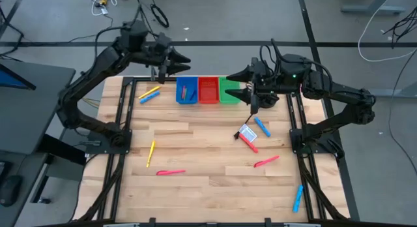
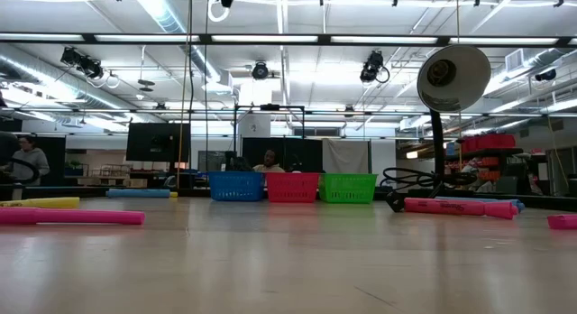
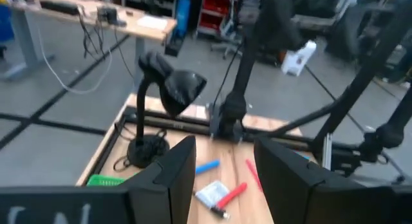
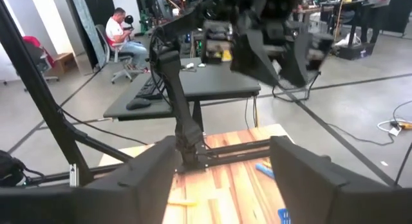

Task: Pick & Place Markers
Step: Put the top left blue highlighter into the green bin

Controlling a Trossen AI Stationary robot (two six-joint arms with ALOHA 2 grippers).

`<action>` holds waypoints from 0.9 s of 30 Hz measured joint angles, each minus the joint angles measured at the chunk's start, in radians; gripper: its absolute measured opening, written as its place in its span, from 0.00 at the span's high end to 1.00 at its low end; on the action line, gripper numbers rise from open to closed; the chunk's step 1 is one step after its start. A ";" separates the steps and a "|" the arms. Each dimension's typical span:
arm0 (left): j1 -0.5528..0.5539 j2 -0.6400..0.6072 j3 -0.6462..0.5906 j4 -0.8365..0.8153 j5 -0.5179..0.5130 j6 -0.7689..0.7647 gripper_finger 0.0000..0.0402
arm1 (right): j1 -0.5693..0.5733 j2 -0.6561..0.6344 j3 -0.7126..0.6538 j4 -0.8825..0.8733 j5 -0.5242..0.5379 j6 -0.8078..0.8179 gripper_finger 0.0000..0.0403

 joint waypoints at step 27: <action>-0.549 -0.062 0.000 0.075 -0.637 -0.208 0.59 | 0.025 0.000 0.000 -0.024 -0.143 0.039 0.21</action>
